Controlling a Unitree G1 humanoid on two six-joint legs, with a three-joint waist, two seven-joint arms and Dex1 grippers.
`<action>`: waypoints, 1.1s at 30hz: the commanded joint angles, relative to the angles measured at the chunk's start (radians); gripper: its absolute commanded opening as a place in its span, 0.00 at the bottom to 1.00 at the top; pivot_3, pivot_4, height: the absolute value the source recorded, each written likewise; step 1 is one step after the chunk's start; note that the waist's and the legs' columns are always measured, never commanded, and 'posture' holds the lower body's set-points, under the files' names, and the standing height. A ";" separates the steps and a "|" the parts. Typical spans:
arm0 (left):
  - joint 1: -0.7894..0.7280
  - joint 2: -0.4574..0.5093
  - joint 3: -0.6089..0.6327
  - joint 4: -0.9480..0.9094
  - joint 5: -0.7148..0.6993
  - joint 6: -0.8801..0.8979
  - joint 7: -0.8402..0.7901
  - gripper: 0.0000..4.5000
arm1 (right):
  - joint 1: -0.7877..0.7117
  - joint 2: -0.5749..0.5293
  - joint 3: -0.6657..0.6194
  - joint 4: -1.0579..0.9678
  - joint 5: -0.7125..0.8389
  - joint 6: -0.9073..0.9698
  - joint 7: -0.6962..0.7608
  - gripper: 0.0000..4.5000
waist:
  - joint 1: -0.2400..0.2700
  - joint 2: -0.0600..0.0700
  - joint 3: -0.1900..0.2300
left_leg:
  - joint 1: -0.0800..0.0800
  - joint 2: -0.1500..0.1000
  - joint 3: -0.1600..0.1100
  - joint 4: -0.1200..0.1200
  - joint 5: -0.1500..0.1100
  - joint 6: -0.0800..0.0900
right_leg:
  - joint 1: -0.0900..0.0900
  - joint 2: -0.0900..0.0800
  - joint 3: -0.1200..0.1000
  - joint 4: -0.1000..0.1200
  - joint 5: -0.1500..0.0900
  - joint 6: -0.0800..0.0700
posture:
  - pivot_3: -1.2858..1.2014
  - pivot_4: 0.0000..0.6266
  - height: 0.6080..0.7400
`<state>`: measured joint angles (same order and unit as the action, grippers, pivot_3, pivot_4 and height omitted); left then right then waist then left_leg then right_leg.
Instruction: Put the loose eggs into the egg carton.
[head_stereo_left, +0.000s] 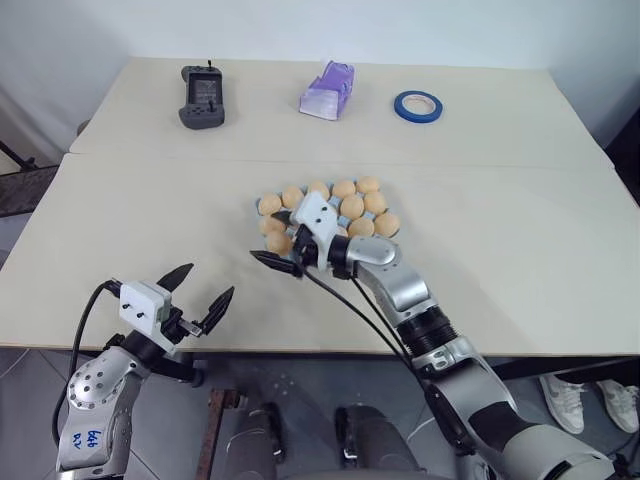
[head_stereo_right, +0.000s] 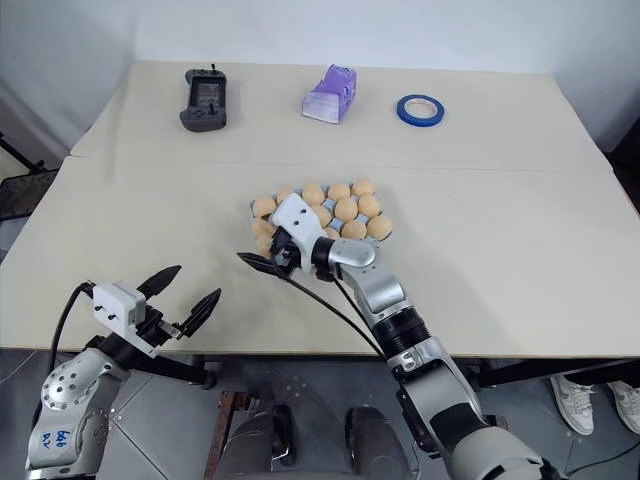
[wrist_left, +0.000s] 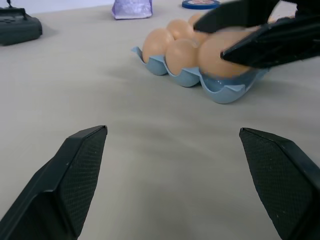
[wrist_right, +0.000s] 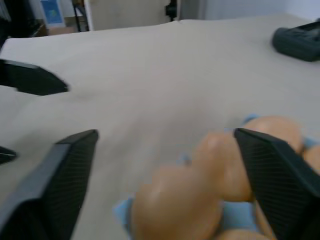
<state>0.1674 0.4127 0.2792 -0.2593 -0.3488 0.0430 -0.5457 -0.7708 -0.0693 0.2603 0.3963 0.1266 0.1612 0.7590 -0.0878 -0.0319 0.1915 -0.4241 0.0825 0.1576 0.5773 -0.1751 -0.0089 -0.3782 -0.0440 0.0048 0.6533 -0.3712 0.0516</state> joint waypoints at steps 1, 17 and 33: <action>0.003 0.003 0.013 -0.032 -0.016 -0.008 0.000 1.00 | 0.028 -0.033 -0.025 -0.138 0.043 0.034 0.043 1.00 | 0.001 0.000 0.000 | 0.000 0.000 0.000 0.000 0.000 0.000 | 0.000 0.000 0.000 0.000 0.000 0.000 | 0.52 0.24 1.00; -0.091 0.085 -0.054 0.005 0.003 0.034 -0.089 1.00 | 0.610 -0.452 -0.421 -0.485 0.250 -0.150 0.208 1.00 | 0.001 0.000 0.000 | 0.001 0.001 -0.001 0.000 -0.001 0.001 | 0.003 0.004 0.001 -0.005 0.000 0.001 | 0.52 0.24 1.00; -0.155 0.092 -0.054 0.048 0.027 0.030 -0.074 1.00 | 0.704 -0.467 -0.471 -0.411 0.233 -0.296 0.157 1.00 | 0.006 0.000 0.000 | 0.001 0.001 -0.001 0.001 -0.002 0.001 | 0.004 0.002 0.001 -0.005 0.001 0.002 | 0.52 0.24 1.00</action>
<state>0.0147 0.5093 0.2116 -0.1919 -0.3218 0.0814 -0.6336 -0.0715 -0.5225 -0.1736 -0.0119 0.3531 -0.1059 0.9239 -0.0821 -0.0323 0.1914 -0.4231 0.0831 0.1567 0.5785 -0.1765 -0.0074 -0.3740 -0.0414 0.0057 0.6479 -0.3703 0.0535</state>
